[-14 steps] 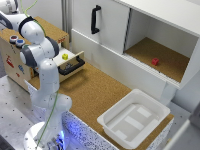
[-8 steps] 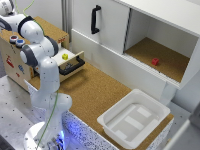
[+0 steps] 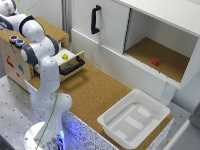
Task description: Turn on the red led light
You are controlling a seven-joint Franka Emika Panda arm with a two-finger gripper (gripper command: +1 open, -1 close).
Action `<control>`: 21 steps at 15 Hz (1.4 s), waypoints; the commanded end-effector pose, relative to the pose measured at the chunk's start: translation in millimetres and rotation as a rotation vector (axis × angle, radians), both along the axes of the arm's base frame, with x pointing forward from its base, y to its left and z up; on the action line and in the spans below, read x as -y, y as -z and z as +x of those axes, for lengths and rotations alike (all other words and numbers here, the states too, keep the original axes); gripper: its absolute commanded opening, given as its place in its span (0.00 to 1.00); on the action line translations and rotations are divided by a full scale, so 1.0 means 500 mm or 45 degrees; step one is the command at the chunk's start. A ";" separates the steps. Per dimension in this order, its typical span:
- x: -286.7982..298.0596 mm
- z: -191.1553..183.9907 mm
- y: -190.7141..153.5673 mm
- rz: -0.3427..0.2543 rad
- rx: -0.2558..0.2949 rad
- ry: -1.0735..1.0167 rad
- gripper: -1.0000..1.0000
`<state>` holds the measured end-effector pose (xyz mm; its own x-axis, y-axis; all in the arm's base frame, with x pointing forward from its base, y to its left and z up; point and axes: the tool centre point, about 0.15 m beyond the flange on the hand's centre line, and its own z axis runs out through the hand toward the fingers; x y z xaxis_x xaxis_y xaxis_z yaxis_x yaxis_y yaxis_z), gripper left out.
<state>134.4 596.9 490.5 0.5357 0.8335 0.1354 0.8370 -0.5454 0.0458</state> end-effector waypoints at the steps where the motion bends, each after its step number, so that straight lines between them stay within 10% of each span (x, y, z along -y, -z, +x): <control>1: -0.088 0.063 0.007 -0.272 -0.039 0.011 0.00; 10: -0.101 0.063 0.070 -0.279 -0.063 -0.044 0.00; 15: -0.093 0.022 -0.048 -0.326 0.094 -0.030 0.00; 21: -0.088 0.068 0.014 -0.340 0.029 -0.054 0.00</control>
<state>138.0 602.6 487.0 0.4678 0.8736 0.1344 0.8618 -0.4846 0.1498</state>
